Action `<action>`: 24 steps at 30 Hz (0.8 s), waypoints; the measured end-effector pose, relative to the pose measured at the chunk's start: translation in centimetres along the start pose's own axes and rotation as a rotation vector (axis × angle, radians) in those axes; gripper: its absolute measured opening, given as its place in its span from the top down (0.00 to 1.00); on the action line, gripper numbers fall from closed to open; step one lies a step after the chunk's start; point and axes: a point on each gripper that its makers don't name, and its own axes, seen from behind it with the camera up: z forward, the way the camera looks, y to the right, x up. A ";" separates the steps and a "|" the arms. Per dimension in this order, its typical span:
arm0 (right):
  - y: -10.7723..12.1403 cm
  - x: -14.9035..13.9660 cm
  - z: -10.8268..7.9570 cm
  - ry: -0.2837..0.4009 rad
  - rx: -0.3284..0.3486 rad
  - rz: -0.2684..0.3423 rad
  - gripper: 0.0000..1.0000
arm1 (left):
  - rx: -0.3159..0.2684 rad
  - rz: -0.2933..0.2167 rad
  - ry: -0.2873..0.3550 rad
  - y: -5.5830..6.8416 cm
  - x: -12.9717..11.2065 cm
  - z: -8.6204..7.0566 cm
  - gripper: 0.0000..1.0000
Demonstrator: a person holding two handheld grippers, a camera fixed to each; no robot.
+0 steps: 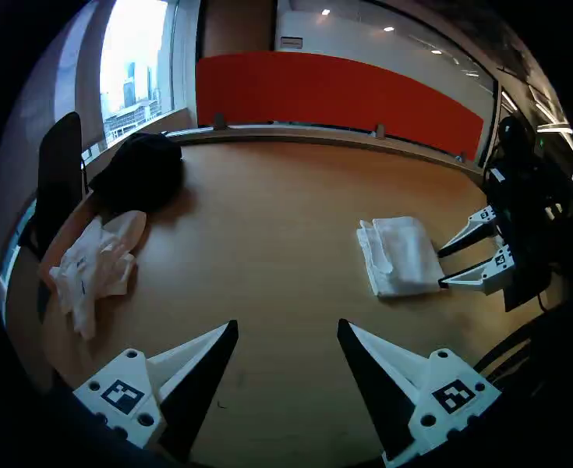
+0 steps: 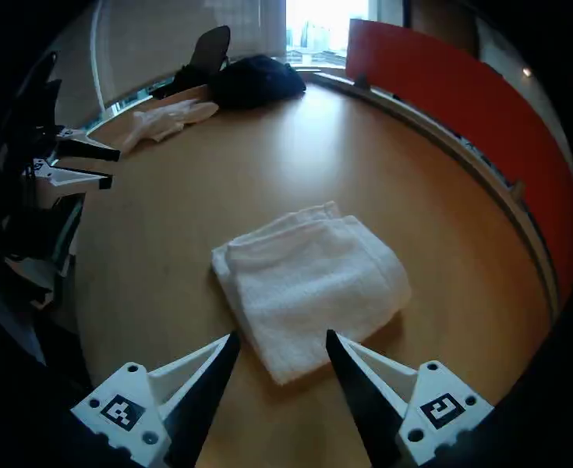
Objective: Fold towel
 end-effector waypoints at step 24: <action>-0.1 -3.9 0.1 -0.051 -0.042 0.095 0.43 | -0.017 -0.004 -0.001 0.9 -0.2 0.1 0.05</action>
